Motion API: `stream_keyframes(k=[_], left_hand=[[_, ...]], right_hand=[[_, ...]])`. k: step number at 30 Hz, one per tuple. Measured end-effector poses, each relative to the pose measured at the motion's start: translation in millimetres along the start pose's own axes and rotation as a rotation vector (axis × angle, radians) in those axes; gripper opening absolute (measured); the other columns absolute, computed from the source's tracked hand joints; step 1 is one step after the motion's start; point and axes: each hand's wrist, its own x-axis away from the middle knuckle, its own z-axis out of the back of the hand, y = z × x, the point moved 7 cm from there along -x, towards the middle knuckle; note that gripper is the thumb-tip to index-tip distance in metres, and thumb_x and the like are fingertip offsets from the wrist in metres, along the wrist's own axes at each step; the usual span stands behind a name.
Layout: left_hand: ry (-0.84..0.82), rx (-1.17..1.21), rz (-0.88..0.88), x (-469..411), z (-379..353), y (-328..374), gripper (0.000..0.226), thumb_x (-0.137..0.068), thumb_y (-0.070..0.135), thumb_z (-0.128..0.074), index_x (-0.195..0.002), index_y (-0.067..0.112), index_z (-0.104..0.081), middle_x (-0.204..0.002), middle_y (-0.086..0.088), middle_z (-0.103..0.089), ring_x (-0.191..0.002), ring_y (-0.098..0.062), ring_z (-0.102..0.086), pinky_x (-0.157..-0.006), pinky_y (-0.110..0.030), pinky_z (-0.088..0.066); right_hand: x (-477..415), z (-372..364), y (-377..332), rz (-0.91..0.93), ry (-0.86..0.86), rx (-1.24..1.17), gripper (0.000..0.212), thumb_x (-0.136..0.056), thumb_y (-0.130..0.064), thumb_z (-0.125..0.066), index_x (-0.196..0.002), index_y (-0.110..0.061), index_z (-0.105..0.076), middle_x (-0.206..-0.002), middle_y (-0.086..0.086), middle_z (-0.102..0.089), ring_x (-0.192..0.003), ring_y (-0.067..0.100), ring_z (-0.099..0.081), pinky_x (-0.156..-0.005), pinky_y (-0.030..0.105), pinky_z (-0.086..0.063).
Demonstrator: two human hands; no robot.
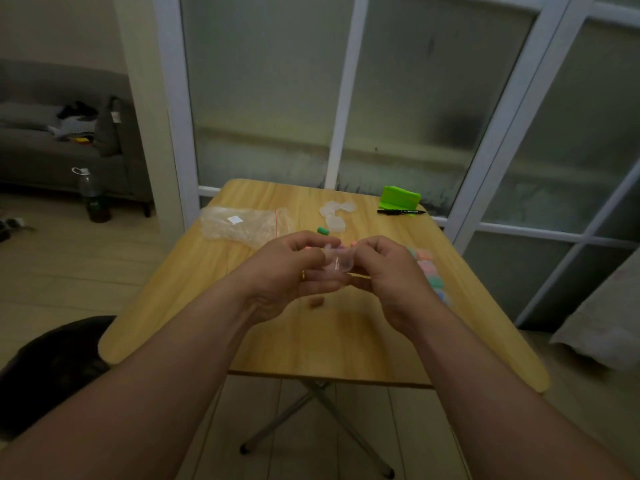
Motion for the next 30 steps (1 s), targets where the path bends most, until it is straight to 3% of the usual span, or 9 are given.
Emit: stream_keyframes(k=[4,8,12,15,18,21,24,27,30], left_hand=[[0.012,0.085,0.009,-4.2,0.6,3.9,0.034,-0.103,-0.005,-0.043,-0.131,0.003,-0.059,-0.119,-0.031,-0.071,-0.108,-0.039,-0.074,-0.087,-0.042,-0.064],[0.001,0.121,0.047,-2.7,-4.9,0.8,0.037,-0.101,-0.009,-0.034,-0.132,0.002,-0.051,-0.115,-0.033,-0.072,-0.106,-0.040,-0.075,-0.085,-0.043,-0.063],[-0.165,0.080,0.146,7.5,-23.8,-11.3,0.035,-0.101,-0.011,-0.043,-0.131,0.003,-0.055,-0.123,-0.029,-0.070,-0.103,-0.034,-0.076,-0.084,-0.037,-0.065],[-0.243,0.038,0.179,7.6,-33.6,-25.8,0.038,-0.096,-0.010,-0.044,-0.122,0.009,-0.063,-0.100,-0.016,-0.062,-0.078,-0.018,-0.064,-0.069,-0.028,-0.053],[-0.143,0.060,0.230,-0.5,-26.8,-32.5,0.018,-0.101,0.014,-0.052,-0.117,0.014,-0.061,-0.084,-0.005,-0.056,-0.063,-0.012,-0.048,-0.050,-0.020,-0.033],[0.038,0.235,0.263,-12.7,-3.0,-26.5,0.032,-0.105,0.043,-0.050,-0.114,0.013,-0.061,-0.075,-0.004,-0.056,-0.056,-0.011,-0.043,-0.041,-0.017,-0.024],[0.283,0.377,0.184,-21.0,33.4,-17.1,0.039,-0.110,0.045,-0.040,-0.109,0.011,-0.060,-0.071,-0.004,-0.057,-0.055,-0.011,-0.042,-0.042,-0.017,-0.022],[0.393,0.392,0.148,-19.6,53.4,-13.8,0.044,-0.111,0.045,-0.038,-0.121,0.009,-0.062,-0.081,-0.008,-0.061,-0.055,-0.012,-0.047,-0.045,-0.019,-0.030],[0.381,0.385,0.159,-20.1,52.4,-12.4,0.047,-0.111,0.046,-0.037,-0.127,0.009,-0.062,-0.085,-0.009,-0.061,-0.056,-0.012,-0.048,-0.044,-0.020,-0.033]], right_hand=[[-5.0,9.1,-9.9,0.083,0.118,0.186,0.012,-0.100,-0.016,-0.063,-0.104,-0.019,-0.074,-0.102,-0.001,-0.077,-0.098,0.021,-0.074,-0.084,0.042,-0.064],[-3.9,10.5,-20.2,0.235,0.163,0.490,0.014,-0.099,-0.020,-0.066,-0.105,-0.024,-0.077,-0.097,-0.011,-0.074,-0.089,0.003,-0.067,-0.073,0.027,-0.053],[-6.5,17.5,-25.2,0.269,0.068,0.468,0.014,-0.100,-0.022,-0.068,-0.104,-0.027,-0.081,-0.095,-0.013,-0.077,-0.089,-0.004,-0.067,-0.073,0.019,-0.049],[-8.3,8.2,-20.2,0.268,-0.075,0.452,0.014,-0.100,-0.020,-0.070,-0.104,-0.025,-0.083,-0.092,-0.010,-0.079,-0.087,0.000,-0.072,-0.076,0.020,-0.053],[-11.9,2.0,-15.8,0.245,-0.090,0.414,0.014,-0.102,-0.024,-0.068,-0.103,-0.024,-0.083,-0.088,-0.007,-0.079,-0.081,0.002,-0.070,-0.072,0.021,-0.052],[-18.2,12.6,-13.2,0.126,0.046,0.284,0.019,-0.105,-0.032,-0.062,-0.103,-0.026,-0.080,-0.091,-0.007,-0.078,-0.087,0.009,-0.069,-0.075,0.029,-0.055],[-23.1,25.1,-7.0,0.098,0.158,0.356,0.017,-0.105,-0.028,-0.062,-0.101,-0.026,-0.078,-0.094,-0.006,-0.077,-0.093,0.015,-0.070,-0.081,0.037,-0.058],[-21.0,12.7,2.2,0.124,-0.016,0.639,0.013,-0.103,-0.025,-0.067,-0.109,-0.030,-0.077,-0.108,-0.013,-0.073,-0.101,0.007,-0.066,-0.085,0.028,-0.054],[-11.3,-14.1,13.6,0.130,-0.273,0.849,0.024,-0.100,-0.031,-0.071,-0.123,-0.034,-0.072,-0.115,-0.019,-0.066,-0.106,-0.002,-0.059,-0.082,0.016,-0.044]])
